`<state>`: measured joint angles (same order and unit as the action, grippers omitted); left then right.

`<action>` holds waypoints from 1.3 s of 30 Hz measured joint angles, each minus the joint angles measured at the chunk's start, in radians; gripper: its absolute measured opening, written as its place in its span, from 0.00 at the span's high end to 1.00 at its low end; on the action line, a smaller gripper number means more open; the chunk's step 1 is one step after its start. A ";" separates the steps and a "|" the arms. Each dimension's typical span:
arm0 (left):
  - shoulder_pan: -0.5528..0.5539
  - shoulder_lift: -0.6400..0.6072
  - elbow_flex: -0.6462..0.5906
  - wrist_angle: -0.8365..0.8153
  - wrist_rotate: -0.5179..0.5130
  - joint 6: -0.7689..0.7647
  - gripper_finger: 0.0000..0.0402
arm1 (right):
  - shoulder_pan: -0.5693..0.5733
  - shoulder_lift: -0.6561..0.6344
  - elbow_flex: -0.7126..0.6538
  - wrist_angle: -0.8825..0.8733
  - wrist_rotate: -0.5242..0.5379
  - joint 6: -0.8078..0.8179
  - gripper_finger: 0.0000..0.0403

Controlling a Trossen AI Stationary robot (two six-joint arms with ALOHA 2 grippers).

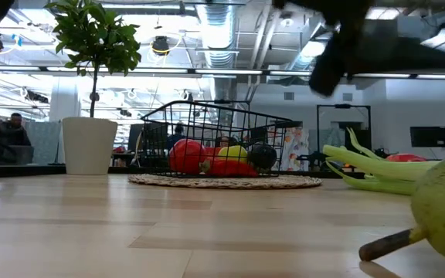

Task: Build produce basket
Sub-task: Adjust the red bell pepper

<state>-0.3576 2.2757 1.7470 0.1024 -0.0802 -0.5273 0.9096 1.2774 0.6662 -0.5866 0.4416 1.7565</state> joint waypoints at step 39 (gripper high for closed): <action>-0.194 -0.229 0.001 -0.327 0.040 -0.109 0.25 | 0.244 0.575 0.666 0.224 -0.264 -0.601 0.28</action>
<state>-0.5520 2.0464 1.7481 -0.2250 -0.0399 -0.6366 1.1537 1.8526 1.3326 -0.3622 0.1772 1.1555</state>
